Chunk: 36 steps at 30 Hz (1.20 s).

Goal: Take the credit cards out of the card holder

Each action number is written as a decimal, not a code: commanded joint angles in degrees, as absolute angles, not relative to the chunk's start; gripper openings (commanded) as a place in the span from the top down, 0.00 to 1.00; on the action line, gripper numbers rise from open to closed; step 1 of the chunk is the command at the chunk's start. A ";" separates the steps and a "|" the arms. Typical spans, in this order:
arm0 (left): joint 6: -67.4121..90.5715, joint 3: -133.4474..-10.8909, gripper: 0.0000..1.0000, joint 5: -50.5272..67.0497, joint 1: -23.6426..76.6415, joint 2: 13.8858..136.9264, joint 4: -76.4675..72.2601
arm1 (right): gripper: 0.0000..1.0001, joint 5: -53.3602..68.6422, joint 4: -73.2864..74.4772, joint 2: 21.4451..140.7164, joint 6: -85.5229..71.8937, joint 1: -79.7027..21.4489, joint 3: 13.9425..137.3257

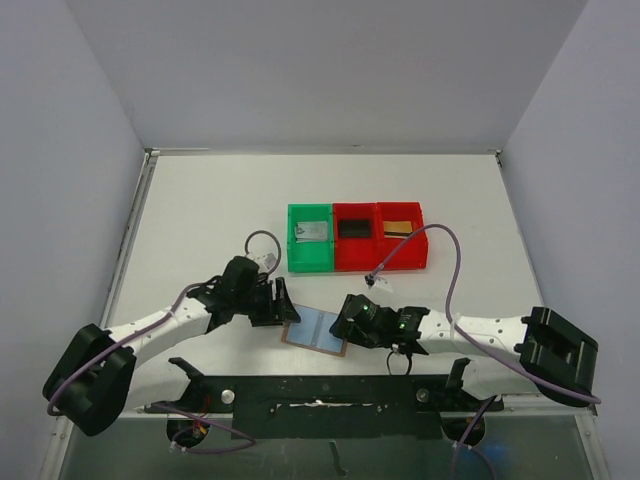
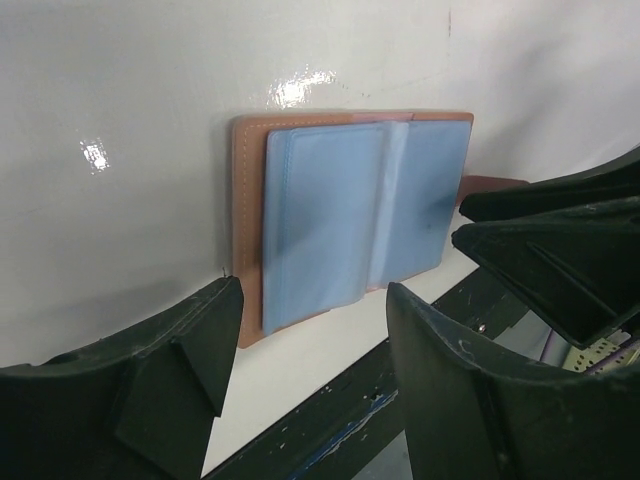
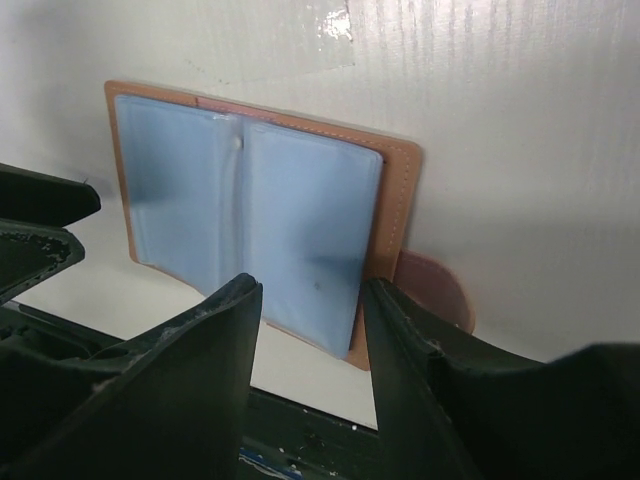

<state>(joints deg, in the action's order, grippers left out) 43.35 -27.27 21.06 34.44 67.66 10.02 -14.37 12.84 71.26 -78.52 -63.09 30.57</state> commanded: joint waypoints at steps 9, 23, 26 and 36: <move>44.08 -28.56 0.46 18.92 37.02 71.54 4.07 | 0.58 -14.30 7.97 74.29 -79.52 -62.53 29.38; 47.09 -26.07 0.69 17.80 40.15 73.26 -0.08 | 0.78 -6.05 -4.77 77.47 -74.16 -58.61 27.45; 47.37 -25.78 0.74 17.14 40.43 72.60 0.00 | 0.84 -5.37 -4.90 77.69 -73.40 -58.08 27.96; 48.22 -27.61 0.96 10.92 41.03 66.56 7.43 | 0.87 -2.70 2.69 74.35 -65.00 -53.95 30.37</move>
<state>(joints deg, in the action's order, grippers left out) 47.11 -25.63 14.35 40.14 70.72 5.76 -4.75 -0.10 76.90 -70.48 -56.40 27.51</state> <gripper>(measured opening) 0.056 0.097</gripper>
